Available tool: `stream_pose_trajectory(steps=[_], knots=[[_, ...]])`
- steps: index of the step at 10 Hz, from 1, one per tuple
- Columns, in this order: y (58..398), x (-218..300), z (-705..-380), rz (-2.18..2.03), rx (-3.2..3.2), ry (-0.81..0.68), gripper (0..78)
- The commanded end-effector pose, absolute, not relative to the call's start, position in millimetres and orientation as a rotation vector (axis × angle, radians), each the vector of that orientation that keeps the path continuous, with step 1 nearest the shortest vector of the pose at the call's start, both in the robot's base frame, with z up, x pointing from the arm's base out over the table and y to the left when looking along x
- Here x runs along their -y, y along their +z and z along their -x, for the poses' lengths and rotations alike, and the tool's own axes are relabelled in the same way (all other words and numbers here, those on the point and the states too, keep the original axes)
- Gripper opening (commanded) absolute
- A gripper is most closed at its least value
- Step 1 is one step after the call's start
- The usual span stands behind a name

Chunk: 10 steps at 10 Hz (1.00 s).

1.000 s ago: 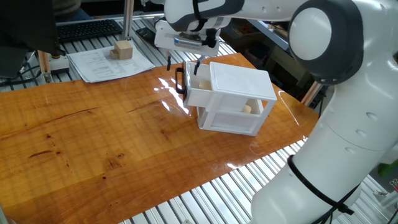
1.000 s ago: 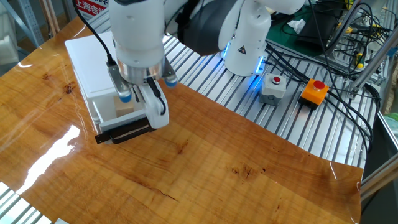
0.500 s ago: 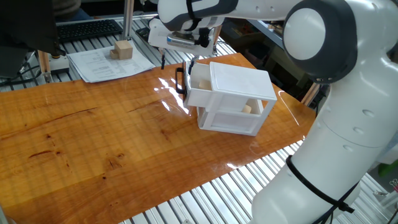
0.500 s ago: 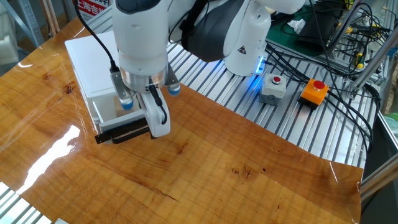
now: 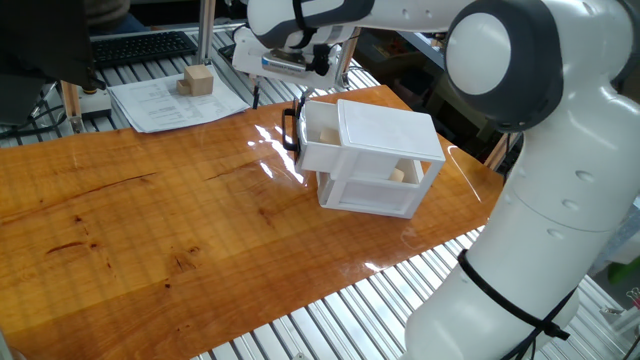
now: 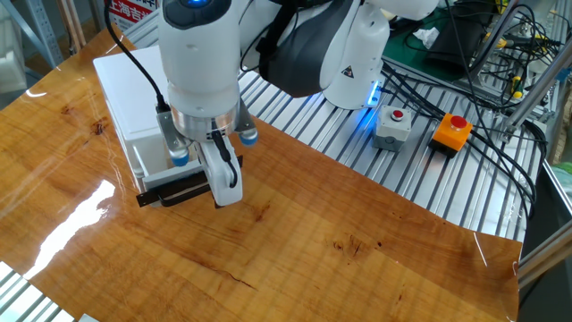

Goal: Put things in the drawer

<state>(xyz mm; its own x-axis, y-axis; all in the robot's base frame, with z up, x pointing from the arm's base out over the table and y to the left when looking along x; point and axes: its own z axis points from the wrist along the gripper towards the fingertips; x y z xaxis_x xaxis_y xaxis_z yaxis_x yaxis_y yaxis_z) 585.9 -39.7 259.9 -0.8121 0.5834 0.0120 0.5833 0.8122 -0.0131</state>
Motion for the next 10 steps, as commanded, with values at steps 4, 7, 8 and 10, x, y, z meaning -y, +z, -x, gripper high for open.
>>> stream_pose_trajectory(steps=[4, 7, 8, 10], knots=[[250, 34, -595, 0.989, 2.995, -0.018, 77.4], [246, 33, -596, 0.986, 2.995, -0.017, 77.4], [245, 32, -596, 0.979, 2.996, -0.013, 77.4], [242, 33, -595, 0.957, 3.0, -0.01, 77.4]])
